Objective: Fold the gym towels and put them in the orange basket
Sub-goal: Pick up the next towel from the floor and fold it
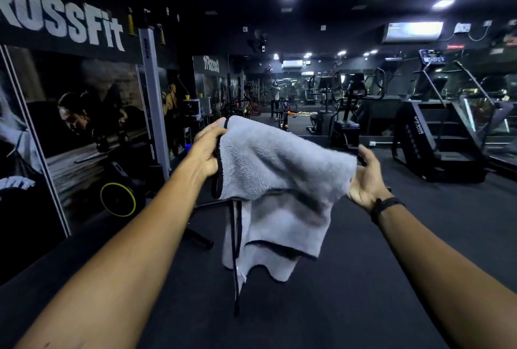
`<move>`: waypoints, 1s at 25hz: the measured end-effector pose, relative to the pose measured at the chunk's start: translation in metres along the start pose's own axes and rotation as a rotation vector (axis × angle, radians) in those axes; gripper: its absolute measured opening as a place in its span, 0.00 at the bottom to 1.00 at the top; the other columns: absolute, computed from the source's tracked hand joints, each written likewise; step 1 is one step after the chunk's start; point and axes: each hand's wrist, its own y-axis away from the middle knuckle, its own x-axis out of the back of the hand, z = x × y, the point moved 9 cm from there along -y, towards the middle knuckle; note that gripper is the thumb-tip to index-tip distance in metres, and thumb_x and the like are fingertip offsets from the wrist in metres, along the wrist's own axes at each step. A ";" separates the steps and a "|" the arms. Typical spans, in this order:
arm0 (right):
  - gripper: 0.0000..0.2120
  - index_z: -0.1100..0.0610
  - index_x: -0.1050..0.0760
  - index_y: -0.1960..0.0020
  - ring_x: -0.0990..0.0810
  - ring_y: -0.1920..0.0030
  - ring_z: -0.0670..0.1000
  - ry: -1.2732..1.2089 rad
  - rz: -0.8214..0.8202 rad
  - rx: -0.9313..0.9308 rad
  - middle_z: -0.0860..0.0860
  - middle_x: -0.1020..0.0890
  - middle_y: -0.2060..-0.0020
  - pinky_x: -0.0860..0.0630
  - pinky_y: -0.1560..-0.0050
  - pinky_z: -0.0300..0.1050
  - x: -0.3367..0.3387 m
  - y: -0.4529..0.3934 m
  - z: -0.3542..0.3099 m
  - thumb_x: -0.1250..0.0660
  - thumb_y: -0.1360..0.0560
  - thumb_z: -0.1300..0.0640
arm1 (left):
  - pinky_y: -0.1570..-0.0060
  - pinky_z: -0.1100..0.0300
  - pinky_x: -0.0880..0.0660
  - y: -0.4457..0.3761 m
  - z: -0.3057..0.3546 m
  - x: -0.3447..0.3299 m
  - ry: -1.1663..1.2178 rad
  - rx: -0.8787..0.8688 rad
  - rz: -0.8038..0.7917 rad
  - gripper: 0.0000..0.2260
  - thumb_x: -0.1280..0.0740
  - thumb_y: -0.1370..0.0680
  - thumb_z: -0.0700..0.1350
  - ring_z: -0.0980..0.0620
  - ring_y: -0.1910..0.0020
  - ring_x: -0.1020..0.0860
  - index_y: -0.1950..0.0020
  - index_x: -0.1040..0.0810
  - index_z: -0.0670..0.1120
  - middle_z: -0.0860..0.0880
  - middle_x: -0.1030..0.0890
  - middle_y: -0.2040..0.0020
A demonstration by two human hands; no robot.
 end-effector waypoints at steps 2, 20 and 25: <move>0.41 0.69 0.19 0.46 0.17 0.50 0.58 0.166 -0.045 -0.177 0.63 0.18 0.48 0.21 0.45 0.55 -0.005 0.001 0.024 0.43 0.28 0.30 | 0.63 0.60 0.24 0.006 -0.002 -0.005 0.031 0.049 -0.059 0.17 0.39 0.27 0.35 0.49 0.65 0.24 0.41 0.23 0.45 0.46 0.21 0.58; 0.11 0.55 0.30 0.40 0.21 0.67 0.49 0.231 0.026 0.141 0.55 0.23 0.57 0.20 0.67 0.41 -0.049 -0.015 -0.036 0.40 0.21 0.64 | 0.64 0.55 0.19 0.045 -0.102 0.040 -0.244 0.524 -0.217 0.27 0.40 0.23 0.63 0.47 0.64 0.17 0.52 0.18 0.39 0.42 0.16 0.61; 0.15 0.56 0.29 0.34 0.20 0.70 0.48 0.351 -0.002 0.008 0.53 0.18 0.63 0.21 0.72 0.40 -0.041 -0.004 -0.038 0.42 0.20 0.61 | 0.52 0.57 0.21 0.035 -0.116 0.017 -0.354 0.315 -0.223 0.16 0.33 0.23 0.40 0.49 0.53 0.20 0.36 0.23 0.50 0.44 0.20 0.40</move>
